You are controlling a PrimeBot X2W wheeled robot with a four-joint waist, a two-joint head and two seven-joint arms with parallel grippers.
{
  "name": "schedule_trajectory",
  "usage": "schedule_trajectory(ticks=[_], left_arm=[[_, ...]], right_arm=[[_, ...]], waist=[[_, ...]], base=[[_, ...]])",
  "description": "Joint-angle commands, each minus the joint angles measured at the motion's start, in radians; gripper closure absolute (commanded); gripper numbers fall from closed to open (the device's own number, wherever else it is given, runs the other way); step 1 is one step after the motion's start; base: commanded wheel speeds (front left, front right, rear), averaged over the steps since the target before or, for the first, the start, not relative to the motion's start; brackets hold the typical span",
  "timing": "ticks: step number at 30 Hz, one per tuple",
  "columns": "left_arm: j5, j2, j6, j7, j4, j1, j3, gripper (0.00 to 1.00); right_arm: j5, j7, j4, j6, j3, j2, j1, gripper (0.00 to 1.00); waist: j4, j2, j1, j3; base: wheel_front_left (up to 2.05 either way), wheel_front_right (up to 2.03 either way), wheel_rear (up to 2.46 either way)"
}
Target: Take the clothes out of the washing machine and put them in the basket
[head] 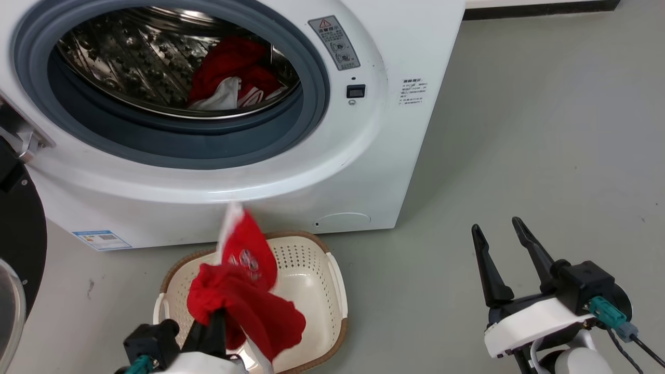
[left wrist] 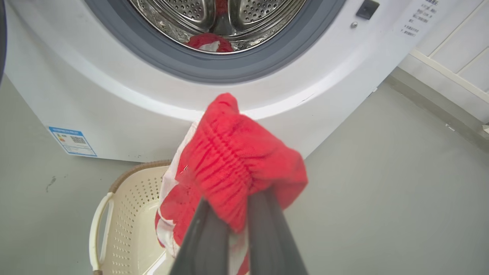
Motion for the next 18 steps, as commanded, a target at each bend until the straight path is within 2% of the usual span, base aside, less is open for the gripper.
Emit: schedule_trajectory(ticks=[1, 10, 18], left_arm=[[-0.008, -0.003, -0.004, -0.018, 0.019, 0.001, 0.001, 1.0], [-0.022, 0.006, -0.068, -0.111, 0.317, -0.196, 0.017, 1.0], [-0.05, 0.014, -0.125, -0.144, 0.672, -0.409, 0.05, 1.0]], right_arm=[[-0.005, -0.001, -0.008, 0.0, -0.003, 0.0, -0.02, 0.0], [-0.015, 0.004, -0.04, 0.0, 0.014, 0.0, -0.071, 0.0], [-0.01, -0.007, -0.064, 0.0, 0.031, 0.0, -0.116, 0.0]], waist=[[0.004, -0.0001, 0.0, 0.016], [-0.014, -0.0001, 0.0, 0.157], [-0.066, -0.0001, 0.0, 0.301]], base=[[0.0, 0.0, 0.0], [0.0, 0.0, 0.0], [0.0, 0.0, 0.0]])
